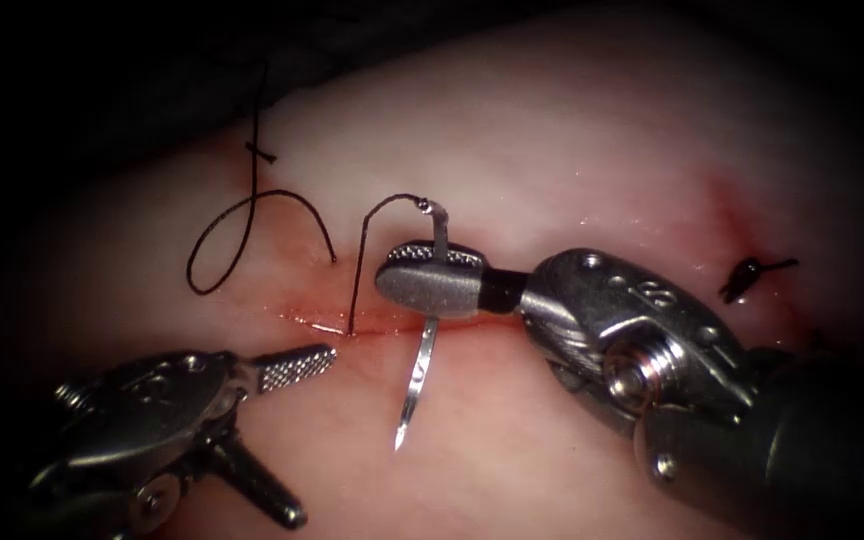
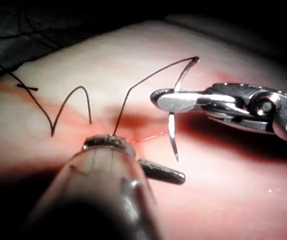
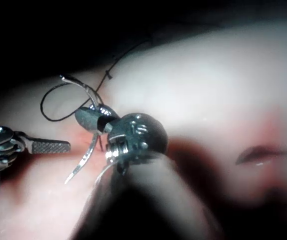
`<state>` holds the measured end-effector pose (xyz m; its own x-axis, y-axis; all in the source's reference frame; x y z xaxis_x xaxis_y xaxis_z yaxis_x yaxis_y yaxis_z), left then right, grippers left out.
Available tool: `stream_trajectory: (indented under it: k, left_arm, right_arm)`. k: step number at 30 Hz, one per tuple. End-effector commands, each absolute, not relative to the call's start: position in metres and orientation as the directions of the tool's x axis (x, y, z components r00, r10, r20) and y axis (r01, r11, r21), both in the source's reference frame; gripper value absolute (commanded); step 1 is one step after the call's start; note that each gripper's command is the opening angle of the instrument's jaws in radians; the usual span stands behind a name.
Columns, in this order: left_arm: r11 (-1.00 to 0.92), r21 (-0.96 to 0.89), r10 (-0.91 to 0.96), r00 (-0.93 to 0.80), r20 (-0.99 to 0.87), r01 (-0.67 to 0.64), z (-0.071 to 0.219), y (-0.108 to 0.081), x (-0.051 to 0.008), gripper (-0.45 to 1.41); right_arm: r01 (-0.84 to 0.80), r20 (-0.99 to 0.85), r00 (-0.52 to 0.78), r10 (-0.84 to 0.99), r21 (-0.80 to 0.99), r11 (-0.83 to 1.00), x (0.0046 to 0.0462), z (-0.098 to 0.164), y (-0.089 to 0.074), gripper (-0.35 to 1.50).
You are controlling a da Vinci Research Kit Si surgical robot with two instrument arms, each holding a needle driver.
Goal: Wound Closure
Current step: Pass the needle from the left driver to the right, then insert the left needle driver into the cut.
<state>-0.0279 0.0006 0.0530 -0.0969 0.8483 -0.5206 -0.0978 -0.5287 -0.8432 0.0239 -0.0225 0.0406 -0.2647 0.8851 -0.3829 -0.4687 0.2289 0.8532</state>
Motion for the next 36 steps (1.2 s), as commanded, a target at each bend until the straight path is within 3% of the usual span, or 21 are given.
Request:
stream_trajectory:
  k: [1,3,6,8,12,21,27,36]
  left_arm:
    - [-0.639,-0.759,0.769,-0.121,-0.627,-0.127,0.053,0.001,-0.0278,1.20]
    - [-0.679,-0.720,0.734,-0.136,-0.666,-0.140,0.054,0.002,-0.0273,0.98]
    - [-0.703,-0.703,0.711,-0.151,-0.687,-0.111,0.054,0.002,-0.0267,0.19]
    - [-0.701,-0.711,0.709,-0.179,-0.682,-0.066,0.055,0.003,-0.0264,-0.45]
    - [-0.714,-0.699,0.676,-0.298,-0.675,-0.035,0.058,0.004,-0.0264,-0.45]
    - [-0.753,-0.645,0.611,-0.503,-0.612,-0.130,0.062,0.005,-0.0274,-0.45]
    - [-0.757,-0.619,0.602,-0.587,-0.541,-0.206,0.064,0.006,-0.0281,-0.45]
    - [-0.757,-0.619,0.557,-0.701,-0.445,-0.209,0.067,0.005,-0.0275,-0.45]
  right_arm:
    - [-0.474,-0.393,-0.267,0.880,0.848,0.235,0.0252,0.041,-0.021,-0.35]
    - [-0.481,-0.408,-0.260,0.875,0.841,0.249,0.0253,0.041,-0.021,-0.35]
    - [-0.489,-0.428,-0.254,0.867,0.831,0.267,0.0256,0.041,-0.020,-0.35]
    - [-0.492,-0.437,-0.249,0.864,0.826,0.276,0.0256,0.041,-0.020,-0.35]
    - [-0.494,-0.450,-0.240,0.860,0.819,0.291,0.0255,0.041,-0.020,-0.35]
    - [-0.492,-0.463,-0.228,0.856,0.814,0.309,0.0256,0.041,-0.020,-0.35]
    - [-0.490,-0.468,-0.222,0.855,0.812,0.318,0.0256,0.041,-0.020,-0.35]
    - [-0.498,-0.488,-0.205,0.849,0.798,0.339,0.0256,0.041,-0.020,-0.35]
